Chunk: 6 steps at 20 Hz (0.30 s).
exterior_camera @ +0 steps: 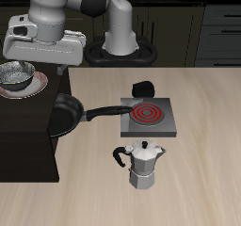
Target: Place the bowl on the plate
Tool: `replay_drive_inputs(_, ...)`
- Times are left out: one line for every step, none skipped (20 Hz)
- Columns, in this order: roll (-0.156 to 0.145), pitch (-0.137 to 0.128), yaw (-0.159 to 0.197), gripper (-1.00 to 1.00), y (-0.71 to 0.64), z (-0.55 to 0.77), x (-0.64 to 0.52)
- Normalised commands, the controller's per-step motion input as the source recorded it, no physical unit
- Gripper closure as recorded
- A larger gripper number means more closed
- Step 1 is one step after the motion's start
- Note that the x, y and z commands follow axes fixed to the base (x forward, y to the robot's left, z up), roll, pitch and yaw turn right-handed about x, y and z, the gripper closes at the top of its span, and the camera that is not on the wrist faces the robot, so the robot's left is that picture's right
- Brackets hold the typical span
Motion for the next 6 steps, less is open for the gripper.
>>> replay_drive_inputs(-0.047, -0.017, -0.008, -1.0, 0.07, 0.22, -0.08)
replay_drive_inputs(0.069, -0.017, 0.029, -1.0, 0.24, 0.19, -0.19)
replay_drive_inputs(0.105, -0.1, 0.12, -1.0, 0.6, 0.43, -0.86)
replay_drive_inputs(-0.018, 0.068, -0.131, -1.0, 0.07, 0.21, -0.37)
replay_drive_inputs(0.013, -0.081, -0.124, -1.0, 0.15, 0.29, -0.57)
replay_drive_inputs(0.012, -0.004, -0.037, -1.0, 0.3, 0.12, -0.59)
